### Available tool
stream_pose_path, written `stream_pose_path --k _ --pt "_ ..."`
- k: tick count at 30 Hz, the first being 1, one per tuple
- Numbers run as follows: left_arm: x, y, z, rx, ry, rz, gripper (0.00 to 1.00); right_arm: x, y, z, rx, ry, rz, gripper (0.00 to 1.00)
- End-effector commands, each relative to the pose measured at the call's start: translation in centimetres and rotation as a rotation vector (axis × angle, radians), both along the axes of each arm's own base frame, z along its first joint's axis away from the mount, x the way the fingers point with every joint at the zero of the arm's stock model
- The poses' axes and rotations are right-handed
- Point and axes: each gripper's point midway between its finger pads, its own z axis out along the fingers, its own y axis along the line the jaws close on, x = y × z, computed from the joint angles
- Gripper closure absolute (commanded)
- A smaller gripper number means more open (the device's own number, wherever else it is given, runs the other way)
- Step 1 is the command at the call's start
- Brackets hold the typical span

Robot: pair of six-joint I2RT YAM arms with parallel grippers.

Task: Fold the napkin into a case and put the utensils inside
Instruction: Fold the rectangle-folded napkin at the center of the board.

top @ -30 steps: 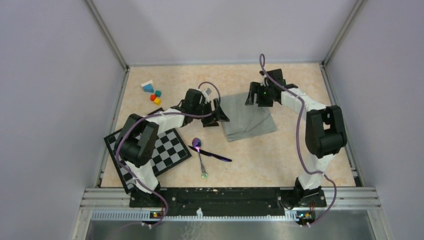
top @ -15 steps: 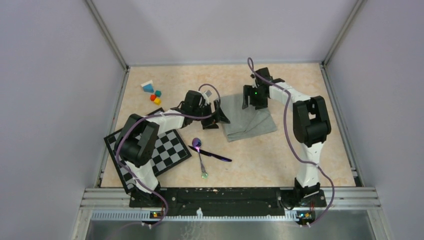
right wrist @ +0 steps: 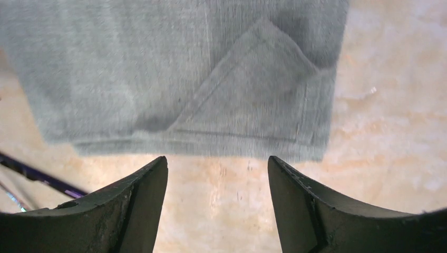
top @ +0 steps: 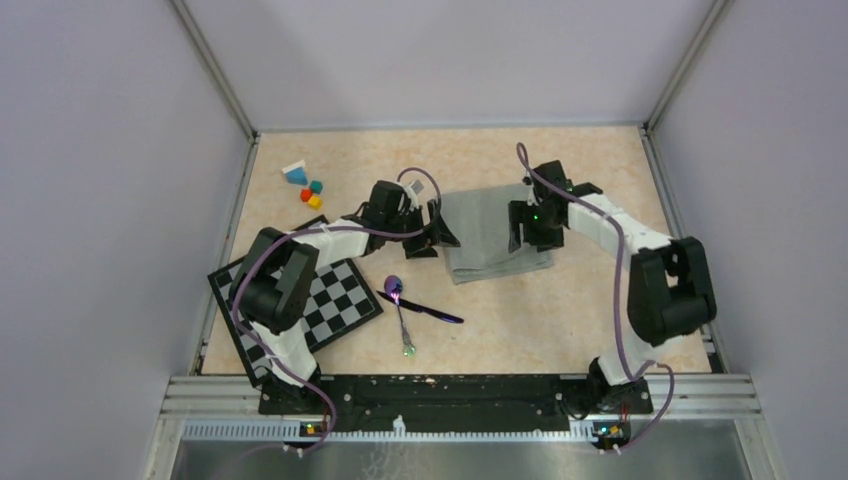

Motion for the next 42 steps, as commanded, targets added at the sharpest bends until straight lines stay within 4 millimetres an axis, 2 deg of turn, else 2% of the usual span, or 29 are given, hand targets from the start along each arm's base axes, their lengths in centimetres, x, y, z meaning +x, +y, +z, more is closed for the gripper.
stream_pose_path --k 1,3,9,13,16,20,24,29,33,34,37,39,42 --pt "0.1 -0.9 0.3 -0.008 -0.018 -0.032 0.16 -0.4 -0.5 3.2 0.017 -0.131 -0.037 0.31" --pt "0.1 -1.2 -0.3 0.005 -0.006 -0.040 0.18 0.4 -0.6 3.2 0.012 -0.141 -0.059 0.30" --pt "0.0 -1.8 -1.5 0.096 0.004 -0.053 0.26 4.8 -2.5 2.4 -0.072 -0.159 -0.207 0.30" --pt "-0.6 -1.8 -2.4 0.157 -0.008 -0.052 0.33 7.1 -0.4 2.5 -0.041 -0.189 -0.191 0.30" --pt "-1.1 -1.8 -2.8 0.168 -0.001 -0.058 0.40 8.3 0.3 1.9 -0.085 -0.198 -0.158 0.32" --pt "-1.3 -1.7 -2.7 0.175 -0.008 -0.056 0.45 8.9 1.2 0.5 -0.106 -0.170 -0.101 0.34" --pt "-1.5 -1.7 -2.7 0.174 -0.006 -0.060 0.46 9.0 1.7 -0.5 -0.093 -0.162 -0.066 0.34" --pt "-1.7 -1.7 -2.4 0.167 -0.013 -0.061 0.45 7.6 2.5 -1.2 -0.047 -0.108 -0.028 0.34" --pt "-1.9 -1.6 -1.9 0.160 -0.019 -0.072 0.39 3.8 2.1 -0.9 -0.012 -0.048 0.003 0.35" --pt "-2.0 -1.6 -1.8 0.158 -0.020 -0.076 0.37 2.2 1.5 -1.2 -0.018 -0.031 0.002 0.35" --pt "-2.3 -1.7 -1.5 0.147 -0.025 -0.085 0.34 -0.3 0.3 0.4 -0.013 -0.072 -0.011 0.35" --pt "-2.4 -1.6 -1.4 0.143 -0.023 -0.086 0.33 -1.0 -1.3 1.5 -0.062 -0.103 -0.055 0.35" --pt "-2.7 -1.6 -1.5 0.135 -0.022 -0.087 0.33 -0.7 -3.7 2.1 -0.136 -0.140 -0.182 0.31"
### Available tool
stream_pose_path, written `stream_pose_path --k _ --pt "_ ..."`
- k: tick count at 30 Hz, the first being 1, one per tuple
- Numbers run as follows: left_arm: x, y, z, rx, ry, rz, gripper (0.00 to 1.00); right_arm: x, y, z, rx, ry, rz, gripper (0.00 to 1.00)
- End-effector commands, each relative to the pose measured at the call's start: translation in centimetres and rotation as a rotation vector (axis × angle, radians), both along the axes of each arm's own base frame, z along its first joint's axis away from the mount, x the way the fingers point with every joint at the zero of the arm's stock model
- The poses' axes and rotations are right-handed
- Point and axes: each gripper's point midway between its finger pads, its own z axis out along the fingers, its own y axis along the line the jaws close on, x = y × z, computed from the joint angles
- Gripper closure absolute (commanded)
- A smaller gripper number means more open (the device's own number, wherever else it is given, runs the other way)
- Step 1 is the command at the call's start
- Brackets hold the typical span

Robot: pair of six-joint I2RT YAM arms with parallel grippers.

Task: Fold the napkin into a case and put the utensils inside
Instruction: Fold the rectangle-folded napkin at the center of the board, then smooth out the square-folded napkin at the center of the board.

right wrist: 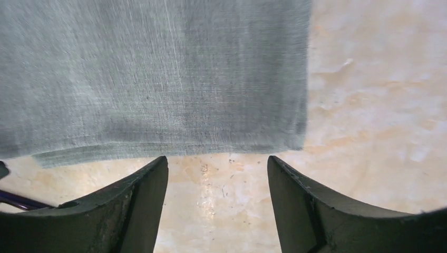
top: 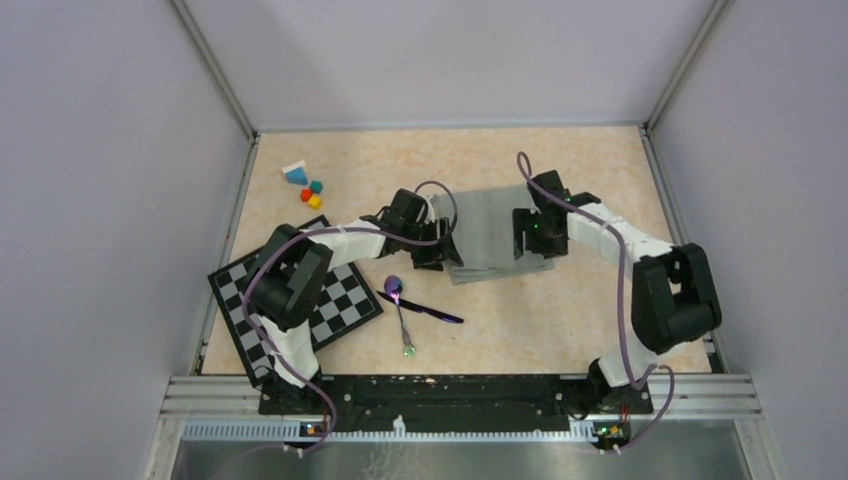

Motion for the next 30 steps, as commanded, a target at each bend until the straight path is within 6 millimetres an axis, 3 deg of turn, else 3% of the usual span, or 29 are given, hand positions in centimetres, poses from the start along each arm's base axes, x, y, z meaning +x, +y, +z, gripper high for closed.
stream_pose_path --k 1,5,11,21,30 --pt "-0.3 -0.4 2.1 -0.053 -0.050 -0.022 0.33 1.7 -2.7 3.0 -0.048 -0.127 -0.174 0.31" --pt "-0.1 -0.6 2.2 -0.066 -0.048 -0.018 0.39 1.6 -3.0 1.5 0.045 -0.044 -0.353 0.42" --pt "0.2 -0.8 2.3 -0.069 -0.051 -0.019 0.45 1.7 -2.6 0.2 0.071 -0.002 -0.379 0.51" --pt "0.7 -1.0 1.4 -0.059 -0.033 -0.011 0.48 1.9 -3.1 0.2 0.076 -0.033 -0.404 0.50" --pt "0.7 -1.0 0.9 -0.078 -0.019 0.012 0.72 1.5 -2.6 -0.4 0.143 -0.026 -0.438 0.47"
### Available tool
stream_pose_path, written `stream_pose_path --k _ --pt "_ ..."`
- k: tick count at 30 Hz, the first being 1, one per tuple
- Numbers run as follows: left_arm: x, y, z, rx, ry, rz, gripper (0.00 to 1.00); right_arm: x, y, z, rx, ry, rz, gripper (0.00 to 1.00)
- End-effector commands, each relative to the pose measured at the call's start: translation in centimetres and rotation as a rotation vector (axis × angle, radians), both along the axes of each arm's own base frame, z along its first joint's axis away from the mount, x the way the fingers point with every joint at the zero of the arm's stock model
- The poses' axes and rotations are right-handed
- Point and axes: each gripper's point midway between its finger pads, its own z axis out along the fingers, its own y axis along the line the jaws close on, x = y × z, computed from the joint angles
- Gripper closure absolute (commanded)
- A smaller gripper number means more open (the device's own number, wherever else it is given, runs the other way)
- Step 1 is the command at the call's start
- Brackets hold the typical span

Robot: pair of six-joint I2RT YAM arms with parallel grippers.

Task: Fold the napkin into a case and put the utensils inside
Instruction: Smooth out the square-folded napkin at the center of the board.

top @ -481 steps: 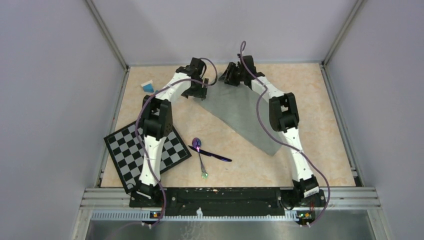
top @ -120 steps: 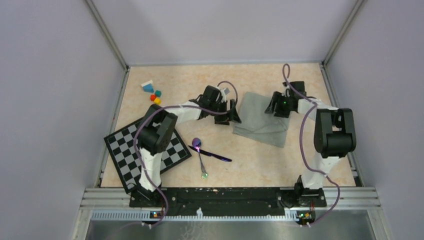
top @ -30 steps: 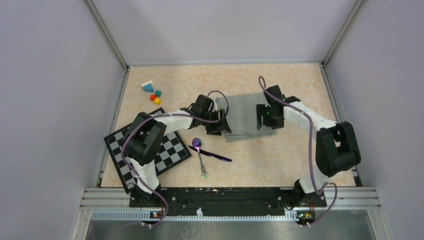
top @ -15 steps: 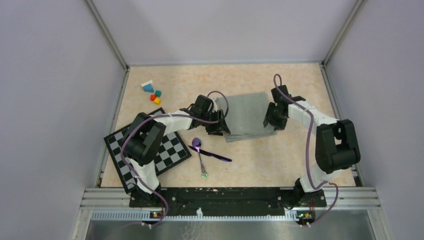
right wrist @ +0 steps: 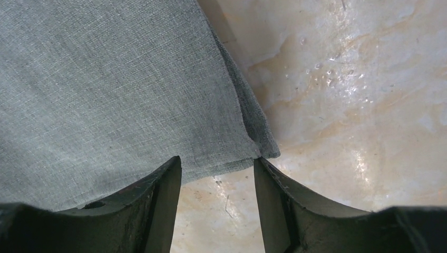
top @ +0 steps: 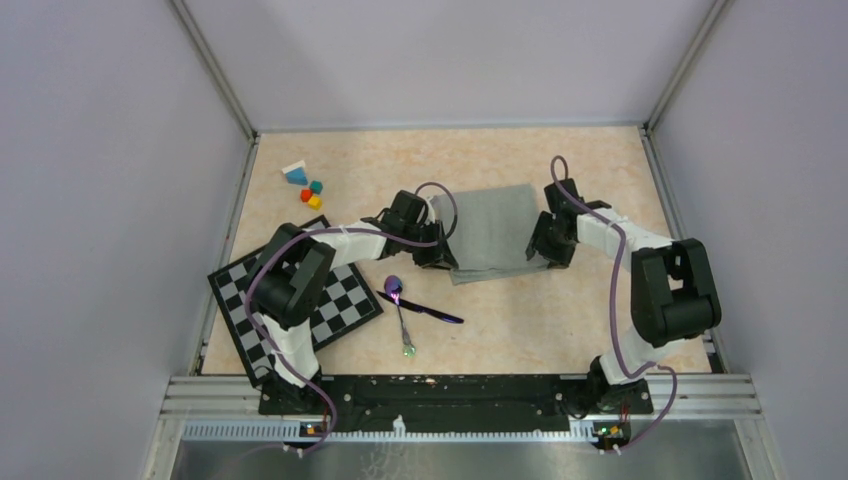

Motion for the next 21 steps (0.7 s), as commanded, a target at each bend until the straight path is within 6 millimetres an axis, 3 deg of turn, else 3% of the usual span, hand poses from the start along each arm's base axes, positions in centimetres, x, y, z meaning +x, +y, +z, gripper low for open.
stream_pose_path --k 1,4,8,16,21 --pt "1.0 -0.4 1.1 -0.046 -0.041 0.014 0.76 0.7 0.3 1.1 0.041 -0.054 -0.025 0.47" --pt "1.2 0.0 1.3 -0.068 -0.055 0.037 0.83 0.4 -0.1 0.9 0.035 -0.056 -0.044 0.48" --pt "1.3 0.2 1.5 -0.086 -0.048 0.047 1.00 0.4 0.1 0.6 0.059 -0.056 -0.056 0.52" --pt "1.3 0.3 1.1 -0.099 -0.030 0.043 1.00 0.9 -0.7 0.8 0.037 -0.076 -0.073 0.54" --pt "1.1 0.1 1.0 -0.108 -0.023 0.033 1.00 1.3 -0.9 0.3 0.029 -0.066 -0.068 0.61"
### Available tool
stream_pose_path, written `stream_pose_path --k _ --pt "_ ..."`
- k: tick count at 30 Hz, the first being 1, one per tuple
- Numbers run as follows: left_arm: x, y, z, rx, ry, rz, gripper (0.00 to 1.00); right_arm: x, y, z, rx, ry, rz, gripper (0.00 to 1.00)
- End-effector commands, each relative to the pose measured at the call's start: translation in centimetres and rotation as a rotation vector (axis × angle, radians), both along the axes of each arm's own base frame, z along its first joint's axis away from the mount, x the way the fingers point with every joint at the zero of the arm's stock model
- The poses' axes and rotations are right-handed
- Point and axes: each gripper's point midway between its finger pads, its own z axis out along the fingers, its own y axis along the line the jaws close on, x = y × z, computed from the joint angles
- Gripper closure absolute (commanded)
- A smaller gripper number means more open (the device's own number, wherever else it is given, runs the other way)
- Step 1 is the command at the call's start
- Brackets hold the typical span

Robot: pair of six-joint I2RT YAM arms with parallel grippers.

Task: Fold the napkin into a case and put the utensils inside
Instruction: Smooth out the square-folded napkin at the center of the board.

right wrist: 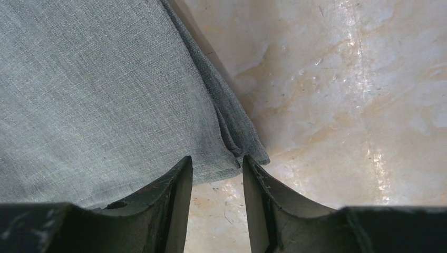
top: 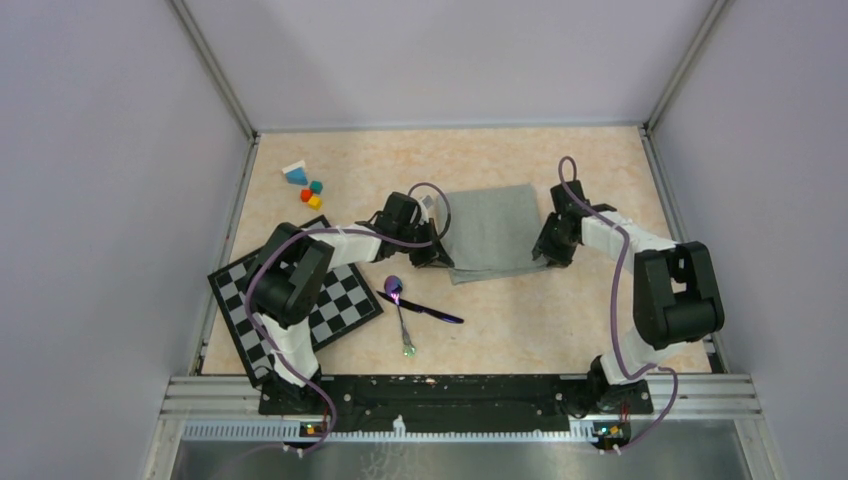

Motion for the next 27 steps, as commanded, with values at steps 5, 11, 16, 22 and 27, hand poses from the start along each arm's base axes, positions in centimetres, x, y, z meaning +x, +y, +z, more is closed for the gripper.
stream_pose_path --k 5,11,16,22,27 --pt "0.4 -0.5 1.1 -0.043 -0.038 -0.012 1.00 1.5 -0.4 0.4 -0.018 -0.042 -0.007 0.62" --pt "0.5 -0.5 1.3 -0.045 -0.045 -0.014 1.00 1.4 -0.2 -0.2 -0.004 -0.035 -0.004 0.59" --pt "0.4 -0.5 1.2 -0.044 -0.045 -0.017 1.00 2.1 0.0 -0.1 0.000 -0.039 -0.003 0.64" --pt "0.5 -0.6 1.7 -0.049 -0.056 -0.021 1.00 1.9 0.2 -1.0 0.006 -0.017 -0.002 0.60" --pt "0.6 -0.7 2.1 -0.051 -0.064 -0.023 1.00 1.8 -0.3 -0.9 -0.016 -0.021 -0.010 0.76"
